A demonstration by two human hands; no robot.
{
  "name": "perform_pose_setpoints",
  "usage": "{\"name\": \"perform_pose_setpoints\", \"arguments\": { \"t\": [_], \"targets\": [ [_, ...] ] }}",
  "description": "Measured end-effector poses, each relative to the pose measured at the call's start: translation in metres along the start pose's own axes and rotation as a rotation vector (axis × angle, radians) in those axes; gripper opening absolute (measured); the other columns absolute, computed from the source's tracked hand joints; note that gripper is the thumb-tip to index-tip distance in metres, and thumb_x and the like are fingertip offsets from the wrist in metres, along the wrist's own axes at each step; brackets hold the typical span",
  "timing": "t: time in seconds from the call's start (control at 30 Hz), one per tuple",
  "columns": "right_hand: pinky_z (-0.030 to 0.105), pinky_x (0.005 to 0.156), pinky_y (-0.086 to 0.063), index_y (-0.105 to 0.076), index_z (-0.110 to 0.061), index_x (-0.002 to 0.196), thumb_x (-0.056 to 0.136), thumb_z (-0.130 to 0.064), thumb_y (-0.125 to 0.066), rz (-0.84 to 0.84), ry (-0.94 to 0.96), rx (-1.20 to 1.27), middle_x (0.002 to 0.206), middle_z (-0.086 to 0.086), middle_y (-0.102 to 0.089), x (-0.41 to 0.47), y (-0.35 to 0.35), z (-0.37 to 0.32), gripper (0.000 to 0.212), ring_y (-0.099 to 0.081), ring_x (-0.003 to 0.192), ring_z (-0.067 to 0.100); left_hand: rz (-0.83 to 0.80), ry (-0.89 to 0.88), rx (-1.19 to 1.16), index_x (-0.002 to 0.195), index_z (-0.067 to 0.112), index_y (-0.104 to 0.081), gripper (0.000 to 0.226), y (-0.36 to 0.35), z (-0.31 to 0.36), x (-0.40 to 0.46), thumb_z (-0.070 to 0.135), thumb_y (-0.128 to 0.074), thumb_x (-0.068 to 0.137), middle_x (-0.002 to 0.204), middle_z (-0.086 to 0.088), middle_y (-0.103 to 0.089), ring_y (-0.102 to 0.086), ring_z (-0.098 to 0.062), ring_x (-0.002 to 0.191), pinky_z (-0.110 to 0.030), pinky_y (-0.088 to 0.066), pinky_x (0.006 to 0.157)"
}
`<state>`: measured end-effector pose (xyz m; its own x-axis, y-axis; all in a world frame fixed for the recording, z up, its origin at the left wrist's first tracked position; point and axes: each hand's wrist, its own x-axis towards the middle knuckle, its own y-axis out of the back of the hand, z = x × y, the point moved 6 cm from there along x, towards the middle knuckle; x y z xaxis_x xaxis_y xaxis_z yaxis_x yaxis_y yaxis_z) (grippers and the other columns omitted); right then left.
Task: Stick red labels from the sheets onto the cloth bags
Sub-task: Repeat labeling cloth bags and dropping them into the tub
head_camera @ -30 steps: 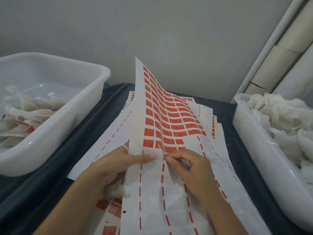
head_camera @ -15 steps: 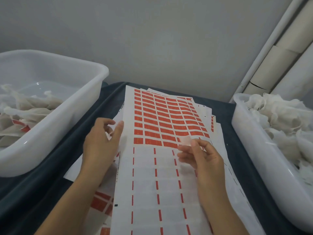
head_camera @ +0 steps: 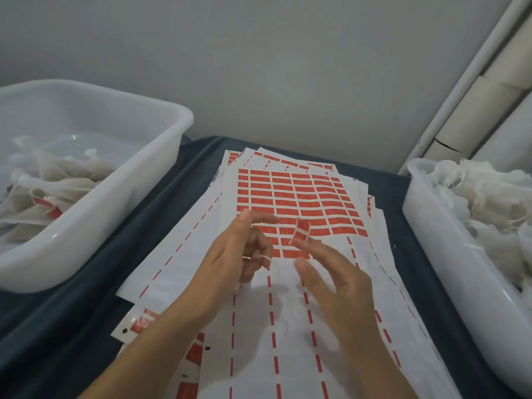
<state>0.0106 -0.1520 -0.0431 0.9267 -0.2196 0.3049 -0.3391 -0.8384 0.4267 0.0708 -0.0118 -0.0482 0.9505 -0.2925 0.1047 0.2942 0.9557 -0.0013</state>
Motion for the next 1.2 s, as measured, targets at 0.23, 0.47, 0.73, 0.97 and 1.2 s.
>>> {"name": "perform_pose_setpoints", "arguments": {
  "t": [0.23, 0.47, 0.73, 0.97, 1.2],
  "targets": [
    [0.002, 0.094, -0.022, -0.057, -0.054, 0.087, 0.067, -0.065, -0.056, 0.04, 0.103, -0.098, 0.117, -0.044, -0.045, -0.007, -0.01, -0.007, 0.022, -0.033, 0.121, -0.021, -0.081, -0.052, 0.037, 0.088, 0.055, -0.056, 0.033, -0.01, 0.0, -0.005, 0.06, -0.024, 0.08, 0.073, 0.015, -0.063, -0.062, 0.0, 0.079, -0.007, -0.048, 0.059],
    [0.004, 0.092, -0.022, -0.057, -0.054, 0.085, 0.066, -0.068, -0.055, 0.071, 0.086, -0.095, 0.106, -0.052, -0.042, -0.003, -0.003, -0.004, 0.025, -0.034, 0.112, -0.029, -0.089, -0.051, 0.001, 0.096, 0.042, -0.054, 0.036, -0.01, 0.003, -0.006, 0.059, -0.029, 0.077, 0.077, 0.018, -0.062, -0.061, 0.001, 0.082, -0.006, -0.046, 0.059],
    [-0.001, 0.086, -0.026, -0.053, -0.051, 0.078, 0.069, -0.052, -0.056, 0.12, 0.095, -0.128, 0.104, -0.049, -0.042, -0.004, 0.001, -0.007, 0.01, -0.038, 0.105, -0.031, -0.139, -0.031, 0.014, 0.09, 0.043, -0.058, 0.024, -0.013, 0.006, -0.006, 0.053, -0.047, 0.071, 0.083, 0.027, -0.063, -0.061, -0.002, 0.077, -0.007, -0.047, 0.057],
    [0.008, 0.092, -0.025, -0.052, -0.049, 0.078, 0.069, -0.051, -0.057, 0.141, 0.042, -0.131, 0.11, -0.042, -0.04, -0.002, 0.006, -0.006, 0.01, -0.04, 0.105, -0.02, -0.184, -0.112, 0.314, 0.075, 0.038, -0.061, 0.003, -0.015, 0.004, -0.003, 0.039, -0.059, 0.075, 0.066, 0.028, -0.061, -0.06, 0.005, 0.067, -0.003, -0.043, 0.058],
    [0.003, 0.059, -0.046, -0.054, -0.047, 0.106, 0.057, -0.058, -0.069, 0.239, -0.203, 0.307, 0.092, -0.046, -0.058, 0.001, 0.026, 0.004, 0.053, -0.054, 0.092, -0.022, -0.036, -0.016, 0.232, 0.075, 0.031, -0.064, 0.007, -0.007, -0.005, -0.001, 0.03, -0.064, 0.081, 0.064, 0.019, -0.064, -0.06, 0.002, 0.057, -0.005, -0.043, 0.051]
  ]
}}
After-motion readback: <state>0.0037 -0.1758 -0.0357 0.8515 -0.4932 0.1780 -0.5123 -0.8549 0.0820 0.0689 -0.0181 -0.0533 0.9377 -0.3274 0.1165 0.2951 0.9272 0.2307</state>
